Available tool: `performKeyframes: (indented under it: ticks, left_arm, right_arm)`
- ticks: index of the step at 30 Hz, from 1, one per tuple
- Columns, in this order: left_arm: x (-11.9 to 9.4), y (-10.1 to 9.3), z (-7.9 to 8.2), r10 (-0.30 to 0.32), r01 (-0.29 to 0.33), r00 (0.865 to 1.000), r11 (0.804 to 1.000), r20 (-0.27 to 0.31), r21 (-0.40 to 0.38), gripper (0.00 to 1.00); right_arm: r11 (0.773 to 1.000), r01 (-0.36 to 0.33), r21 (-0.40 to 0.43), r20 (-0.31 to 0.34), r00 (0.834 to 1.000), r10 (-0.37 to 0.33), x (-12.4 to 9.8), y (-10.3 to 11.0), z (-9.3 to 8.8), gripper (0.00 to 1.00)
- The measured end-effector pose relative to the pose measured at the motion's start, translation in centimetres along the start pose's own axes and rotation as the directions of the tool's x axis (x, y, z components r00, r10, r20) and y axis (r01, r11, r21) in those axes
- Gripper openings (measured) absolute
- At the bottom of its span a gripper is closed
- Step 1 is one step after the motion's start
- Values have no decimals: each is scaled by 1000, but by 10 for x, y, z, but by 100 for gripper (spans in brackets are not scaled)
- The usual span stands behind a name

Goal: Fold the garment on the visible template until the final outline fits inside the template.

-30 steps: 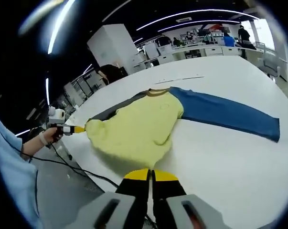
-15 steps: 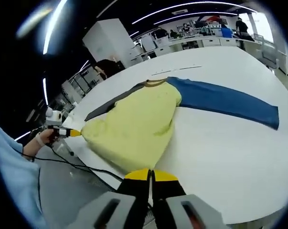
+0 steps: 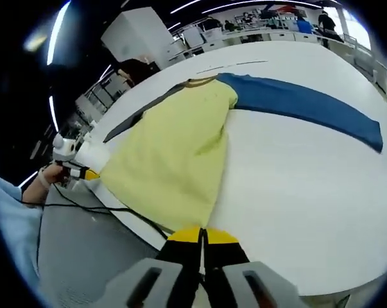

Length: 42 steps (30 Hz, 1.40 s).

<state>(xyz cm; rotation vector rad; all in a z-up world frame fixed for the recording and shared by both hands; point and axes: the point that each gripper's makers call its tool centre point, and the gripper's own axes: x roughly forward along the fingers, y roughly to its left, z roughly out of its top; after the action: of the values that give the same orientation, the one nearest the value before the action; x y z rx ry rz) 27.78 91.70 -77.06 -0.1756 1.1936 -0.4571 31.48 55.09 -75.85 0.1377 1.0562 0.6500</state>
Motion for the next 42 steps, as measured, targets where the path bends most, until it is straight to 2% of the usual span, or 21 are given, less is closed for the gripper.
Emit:
performKeyframes:
  ticks: [11,16,19,21,23,27,29,31,32,34,35,36,38,40,42]
  left_arm:
    - [0,1,-3,-5,5,1000,1000,-3,0,0]
    - [0,0,-2,-16,15,1000,999,13,35,0]
    - [-4,-1,1,-37,35,998,999,43,41,0]
    - [-9,-7,12,-67,61,991,997,113,56,10]
    - [-16,-12,19,-90,81,985,994,149,67,16]
    - [-29,-25,37,-141,113,959,986,245,127,24]
    - [-37,-37,47,-191,145,939,974,286,175,28]
    - [-47,-50,58,-238,173,909,963,342,208,34]
    - [-53,-58,66,-268,182,885,952,382,246,36]
    - [-62,-65,76,-306,177,845,934,438,311,49]
    - [-67,-72,81,-340,189,815,921,468,340,59]
    - [-67,-75,80,-343,205,815,924,466,322,73]
    - [-65,-76,81,-344,204,817,923,463,326,87]
    - [-66,-75,82,-345,190,810,919,474,344,94]
    - [-66,-71,84,-325,176,813,928,483,328,99]
  right_arm:
    - [1000,18,-16,-26,999,-18,5,-8,-7,0]
    - [999,19,-29,-28,999,-20,6,-9,-7,0]
    - [998,23,-63,-28,999,-25,4,-9,-8,0]
    - [997,27,-79,-14,1000,-28,1,-11,-7,8]
    - [998,20,-58,9,1000,-19,-4,-11,-4,12]
    - [999,29,-36,61,998,-26,-11,-14,3,18]
    - [998,42,-47,75,996,-38,-13,-17,5,26]
    - [996,50,-77,94,995,-43,-15,-18,8,32]
    - [994,52,-95,109,993,-42,-16,-18,10,37]
    - [992,48,-118,145,989,-30,-19,-15,16,46]
    - [990,46,-136,175,984,-22,-21,-14,21,53]
    - [990,48,-130,187,982,-23,-22,-15,23,59]
    - [990,56,-127,209,977,-28,-25,-17,26,71]
    - [988,67,-139,236,971,-32,-29,-18,32,77]
    - [988,69,-135,268,963,-31,-34,-19,38,88]
